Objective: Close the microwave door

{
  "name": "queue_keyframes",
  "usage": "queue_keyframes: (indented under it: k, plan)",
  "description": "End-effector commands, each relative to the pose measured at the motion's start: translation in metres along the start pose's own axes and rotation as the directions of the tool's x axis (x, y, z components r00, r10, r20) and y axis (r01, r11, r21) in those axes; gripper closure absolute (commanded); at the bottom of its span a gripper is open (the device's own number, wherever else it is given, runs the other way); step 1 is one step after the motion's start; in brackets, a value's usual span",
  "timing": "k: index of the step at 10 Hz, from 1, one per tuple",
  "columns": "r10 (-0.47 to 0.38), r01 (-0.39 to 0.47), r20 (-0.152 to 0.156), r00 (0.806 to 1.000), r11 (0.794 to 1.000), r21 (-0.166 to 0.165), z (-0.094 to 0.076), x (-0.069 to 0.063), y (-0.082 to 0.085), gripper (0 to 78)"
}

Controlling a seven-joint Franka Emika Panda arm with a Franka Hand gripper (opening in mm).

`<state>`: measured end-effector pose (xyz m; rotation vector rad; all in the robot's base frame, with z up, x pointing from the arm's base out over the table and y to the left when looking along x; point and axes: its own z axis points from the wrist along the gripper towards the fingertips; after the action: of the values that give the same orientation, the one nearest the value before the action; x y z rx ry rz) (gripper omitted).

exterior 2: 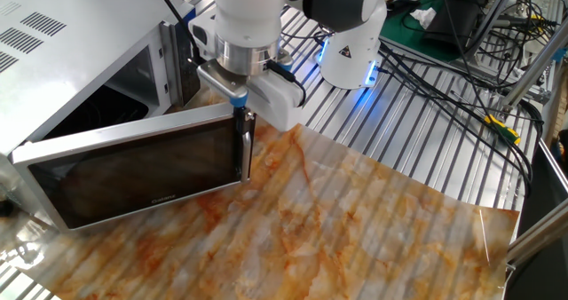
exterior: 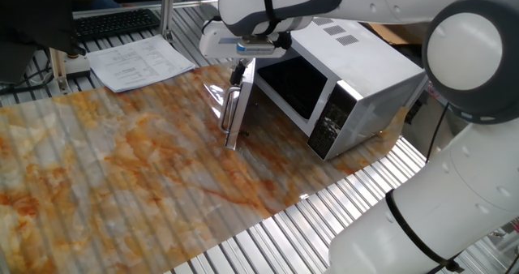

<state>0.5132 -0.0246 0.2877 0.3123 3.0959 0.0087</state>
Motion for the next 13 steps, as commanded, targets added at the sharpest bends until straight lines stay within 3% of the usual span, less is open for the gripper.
queue_keyframes:
  k: [1,7,13]
  plan:
    - [0.152,-0.152,-0.002,0.988,0.988,0.011,-0.001,-0.001,0.000,77.6]
    - [0.143,-0.143,0.001,0.990,0.990,0.019,-0.001,0.001,0.000,77.6]
    - [0.088,-0.088,0.005,0.996,0.996,0.023,0.003,0.028,-0.020,77.6]
